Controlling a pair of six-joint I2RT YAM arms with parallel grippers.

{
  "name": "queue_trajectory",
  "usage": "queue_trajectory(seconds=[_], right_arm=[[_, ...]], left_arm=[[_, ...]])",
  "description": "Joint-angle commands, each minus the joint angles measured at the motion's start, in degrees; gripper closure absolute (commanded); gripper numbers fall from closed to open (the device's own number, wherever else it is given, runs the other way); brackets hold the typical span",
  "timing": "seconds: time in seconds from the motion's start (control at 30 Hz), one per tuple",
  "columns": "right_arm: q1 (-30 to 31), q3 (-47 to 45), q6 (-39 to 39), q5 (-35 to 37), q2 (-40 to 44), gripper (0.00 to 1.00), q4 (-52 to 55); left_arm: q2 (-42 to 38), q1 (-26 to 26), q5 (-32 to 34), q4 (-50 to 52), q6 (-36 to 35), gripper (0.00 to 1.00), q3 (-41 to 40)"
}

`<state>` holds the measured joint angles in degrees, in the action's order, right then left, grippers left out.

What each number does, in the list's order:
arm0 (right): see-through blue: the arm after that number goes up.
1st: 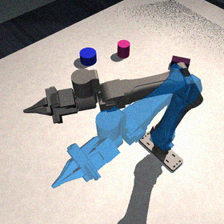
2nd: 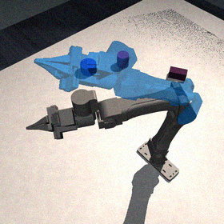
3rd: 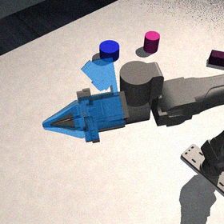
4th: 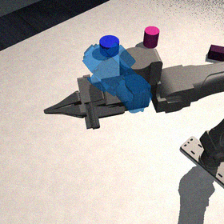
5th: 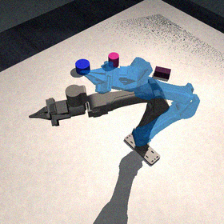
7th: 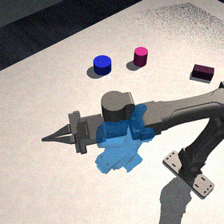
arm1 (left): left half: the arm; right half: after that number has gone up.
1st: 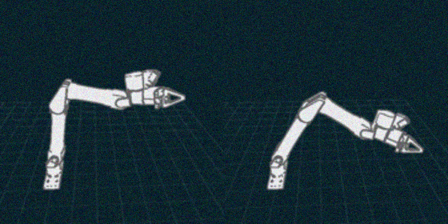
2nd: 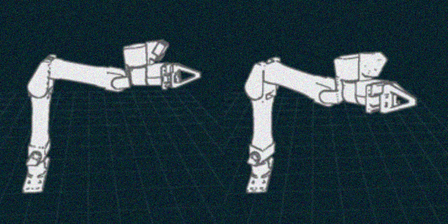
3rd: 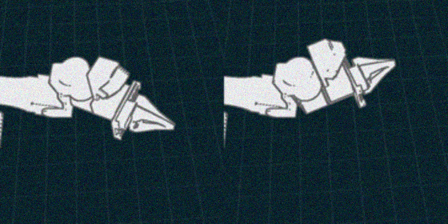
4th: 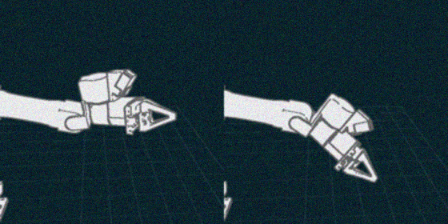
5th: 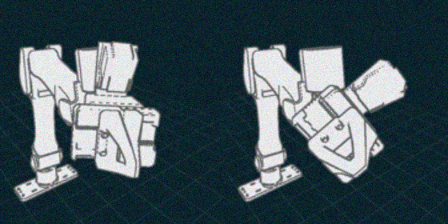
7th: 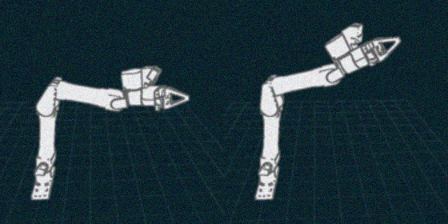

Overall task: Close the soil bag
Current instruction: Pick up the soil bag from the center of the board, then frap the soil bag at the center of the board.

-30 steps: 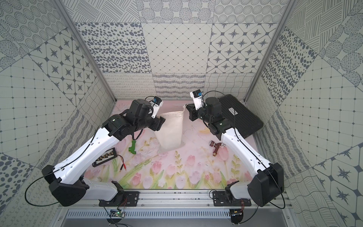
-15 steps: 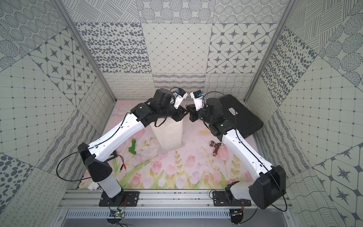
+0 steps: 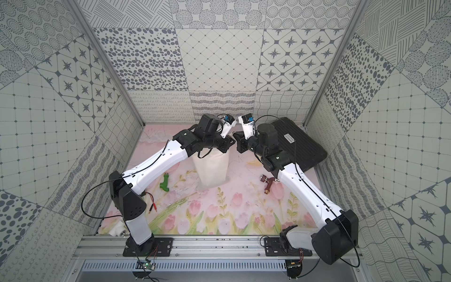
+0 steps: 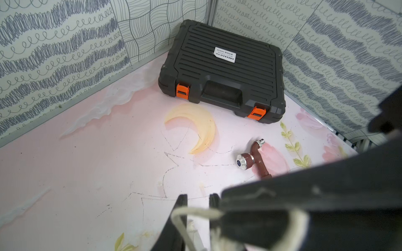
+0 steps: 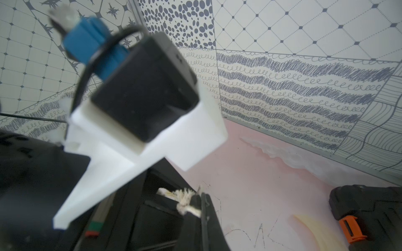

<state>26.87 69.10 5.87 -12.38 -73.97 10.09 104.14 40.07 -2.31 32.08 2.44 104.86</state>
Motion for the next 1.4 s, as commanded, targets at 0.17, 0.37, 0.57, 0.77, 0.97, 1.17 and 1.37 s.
queue_trajectory(seconds=[0.17,0.37,0.57,0.77,0.97,1.17,1.37], right_arm=[[-6.74,-1.39,7.81,13.82,4.47,1.0,-4.51],[-12.22,-1.26,10.52,17.03,7.31,1.0,-3.9],[-14.13,0.19,12.76,17.05,7.67,1.0,-2.36],[-13.35,1.83,13.3,9.4,6.32,1.0,-2.86],[-9.65,4.16,11.54,2.43,4.92,1.0,-2.73],[-7.11,5.75,10.79,-0.2,3.99,1.0,-1.28],[-5.4,6.22,10.52,-0.53,4.06,1.0,-0.27]], left_arm=[[-8.58,-2.75,3.53,-1.97,4.2,0.84,-16.7],[-15.38,-3.28,8.16,-1.11,4.92,0.83,-27.39],[-22.39,-4.04,10.93,-0.58,7.37,0.82,-34.96],[-24.79,-6.16,11.36,0.74,7.61,0.78,-33.53],[-25.94,-3.47,0.12,-4.66,5.62,0.55,-27.98],[-19.87,-0.03,-6.03,-11.45,3.29,0.38,-18.31],[-5.93,0.79,-13.39,-11.36,1.59,0.4,-3.35]])
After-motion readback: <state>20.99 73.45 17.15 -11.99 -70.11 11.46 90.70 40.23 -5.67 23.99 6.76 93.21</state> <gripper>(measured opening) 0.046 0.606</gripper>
